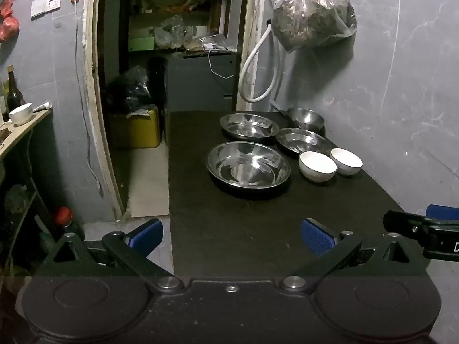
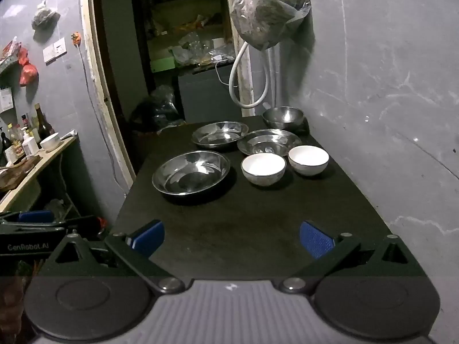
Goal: Organize plates and bowls
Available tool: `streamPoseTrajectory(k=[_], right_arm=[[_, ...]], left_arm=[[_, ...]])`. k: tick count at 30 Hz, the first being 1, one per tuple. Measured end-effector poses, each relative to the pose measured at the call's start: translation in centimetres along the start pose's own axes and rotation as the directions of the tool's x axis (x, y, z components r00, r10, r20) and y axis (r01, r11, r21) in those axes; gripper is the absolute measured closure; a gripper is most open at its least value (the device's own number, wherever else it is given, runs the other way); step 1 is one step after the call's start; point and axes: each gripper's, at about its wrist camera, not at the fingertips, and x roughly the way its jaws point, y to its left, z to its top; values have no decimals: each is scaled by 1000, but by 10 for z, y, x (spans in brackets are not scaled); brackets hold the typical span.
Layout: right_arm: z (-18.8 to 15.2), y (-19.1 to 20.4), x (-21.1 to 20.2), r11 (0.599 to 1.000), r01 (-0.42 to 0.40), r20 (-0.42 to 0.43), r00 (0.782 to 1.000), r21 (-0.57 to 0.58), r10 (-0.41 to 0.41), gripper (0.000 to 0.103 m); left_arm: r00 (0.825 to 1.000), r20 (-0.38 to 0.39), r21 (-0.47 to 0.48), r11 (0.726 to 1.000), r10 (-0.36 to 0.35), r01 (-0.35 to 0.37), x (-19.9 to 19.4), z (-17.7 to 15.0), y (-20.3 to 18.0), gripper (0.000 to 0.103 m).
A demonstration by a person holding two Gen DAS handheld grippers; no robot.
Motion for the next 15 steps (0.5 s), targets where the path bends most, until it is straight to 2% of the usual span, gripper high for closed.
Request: streamPoseTrajectory(k=[15], right_arm=[[-4, -2, -2, 1000, 2, -1, 1000, 6, -2, 0]], left_arm=[[1000, -4, 2, 1000, 7, -7, 4, -1, -3, 1]])
